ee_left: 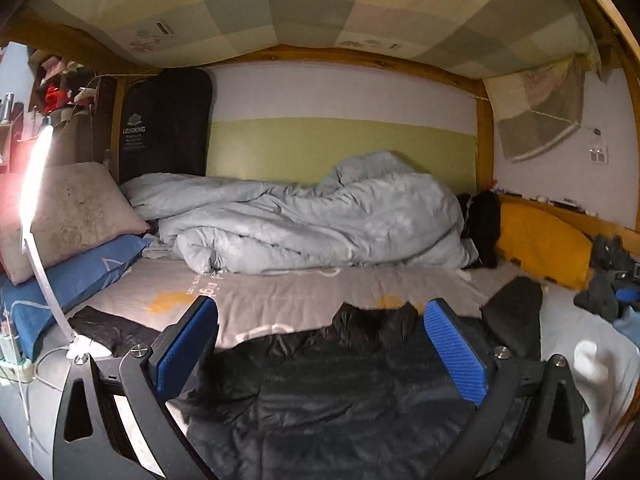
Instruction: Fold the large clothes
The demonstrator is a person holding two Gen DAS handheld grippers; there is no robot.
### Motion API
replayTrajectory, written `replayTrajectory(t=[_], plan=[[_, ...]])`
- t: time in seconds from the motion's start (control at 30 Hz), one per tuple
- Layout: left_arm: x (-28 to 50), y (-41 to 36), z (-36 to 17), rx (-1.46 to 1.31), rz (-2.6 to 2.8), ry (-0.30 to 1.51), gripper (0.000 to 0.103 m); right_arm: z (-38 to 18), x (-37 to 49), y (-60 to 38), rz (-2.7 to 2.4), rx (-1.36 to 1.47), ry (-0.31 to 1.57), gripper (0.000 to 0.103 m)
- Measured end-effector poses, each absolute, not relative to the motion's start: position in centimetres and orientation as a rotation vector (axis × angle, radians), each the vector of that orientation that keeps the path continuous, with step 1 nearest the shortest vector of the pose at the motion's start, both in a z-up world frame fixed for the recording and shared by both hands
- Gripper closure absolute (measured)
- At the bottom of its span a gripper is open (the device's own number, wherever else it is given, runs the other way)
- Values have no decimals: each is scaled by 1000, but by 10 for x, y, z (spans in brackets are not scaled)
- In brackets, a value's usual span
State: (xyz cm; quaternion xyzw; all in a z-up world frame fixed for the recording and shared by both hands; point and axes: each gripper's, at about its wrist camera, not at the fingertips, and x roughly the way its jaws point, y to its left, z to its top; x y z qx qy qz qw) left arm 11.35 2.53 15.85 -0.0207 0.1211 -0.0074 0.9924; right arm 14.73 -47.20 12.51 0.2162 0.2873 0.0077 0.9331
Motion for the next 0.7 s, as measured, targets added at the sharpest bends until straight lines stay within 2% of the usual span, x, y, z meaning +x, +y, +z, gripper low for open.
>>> replayTrajectory(t=[0.13,0.2,0.3,0.57,0.63,0.67,0.7], plan=[[130,17,143,-33,11,230,0,107,199,-494,6,507,656,15],[141,16,129,-24,7,256,0,86,236,-501,4,496,715,31],[162,11,104,18,24,324,0,46,284,-518,-17,546,809,49],[196,20,61,-4,33,460,0,-19,354,-561,-28,724,826,51],[200,21,55,-9,37,471,0,-32,363,-568,-43,779,845,57],[201,22,51,-12,38,478,0,-32,364,-570,-42,791,830,63],[202,22,50,-14,36,482,0,-31,365,-571,-45,791,822,82]])
